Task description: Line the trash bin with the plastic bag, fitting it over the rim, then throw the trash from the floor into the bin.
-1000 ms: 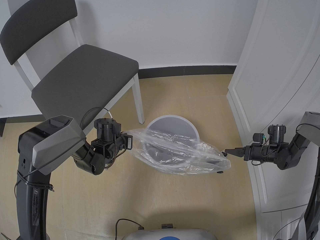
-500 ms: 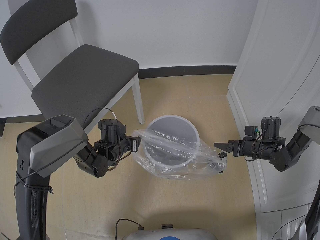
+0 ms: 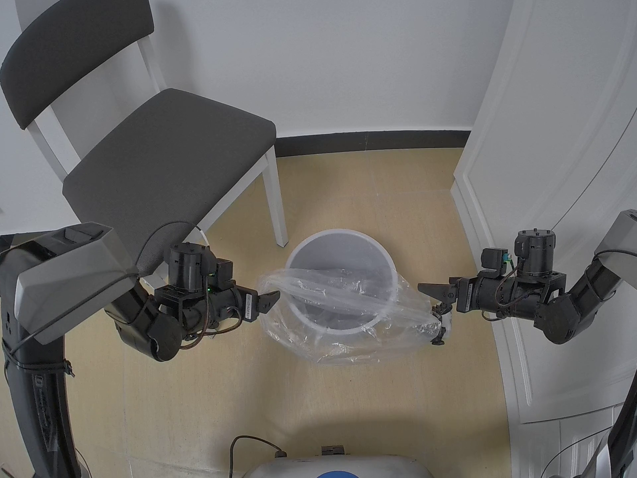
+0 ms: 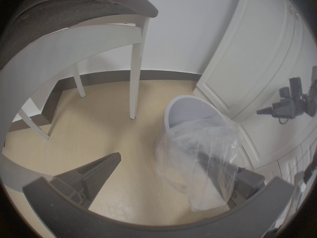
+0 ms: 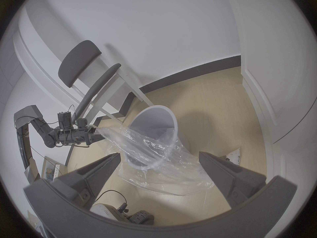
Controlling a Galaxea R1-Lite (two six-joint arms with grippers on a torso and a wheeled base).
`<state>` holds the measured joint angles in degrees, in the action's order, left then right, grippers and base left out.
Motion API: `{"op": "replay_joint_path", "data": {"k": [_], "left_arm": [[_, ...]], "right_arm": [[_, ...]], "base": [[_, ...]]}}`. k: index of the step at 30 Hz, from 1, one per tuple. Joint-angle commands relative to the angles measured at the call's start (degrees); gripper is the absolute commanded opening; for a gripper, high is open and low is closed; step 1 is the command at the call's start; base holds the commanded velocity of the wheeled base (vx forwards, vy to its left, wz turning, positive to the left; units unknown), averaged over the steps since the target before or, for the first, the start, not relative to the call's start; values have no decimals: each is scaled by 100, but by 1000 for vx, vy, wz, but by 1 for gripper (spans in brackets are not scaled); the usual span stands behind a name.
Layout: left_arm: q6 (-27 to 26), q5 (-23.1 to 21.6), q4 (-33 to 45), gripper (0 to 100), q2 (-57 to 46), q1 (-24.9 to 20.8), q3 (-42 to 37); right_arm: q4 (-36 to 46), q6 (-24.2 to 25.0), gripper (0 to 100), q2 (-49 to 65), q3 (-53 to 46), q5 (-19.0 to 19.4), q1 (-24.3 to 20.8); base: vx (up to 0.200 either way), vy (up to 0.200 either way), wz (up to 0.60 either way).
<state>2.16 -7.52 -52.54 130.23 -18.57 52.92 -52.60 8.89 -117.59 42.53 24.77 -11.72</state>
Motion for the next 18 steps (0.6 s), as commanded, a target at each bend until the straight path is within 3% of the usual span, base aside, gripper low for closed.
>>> {"op": "replay_joint_path", "data": {"k": [1,3,5,6,9,18], "left_arm": [[-233,-144,51,100,-314,143,-379],[-646,-215,121,100,-358,204,-678],[-734,-303,86,100,-376,248,-739],[-778,-680,77,100,-472,310,-818],[-805,-1234,69,100,-648,433,-950],[-321,-1595,-547,100,-798,512,-1117]], "right_arm": [[-4,-10,100,8,-17,-7,-24],[-4,-36,100,17,-61,-7,-24],[-4,-36,100,17,-61,-7,-24],[-4,-36,100,-1,-61,-16,-41],[-4,-45,100,-1,-70,-16,-68],[-4,-45,100,-1,-70,-51,-103]], "base": [[0,0,0],[0,0,0],[0,0,0],[0,0,0],[0,0,0],[0,0,0]]}}
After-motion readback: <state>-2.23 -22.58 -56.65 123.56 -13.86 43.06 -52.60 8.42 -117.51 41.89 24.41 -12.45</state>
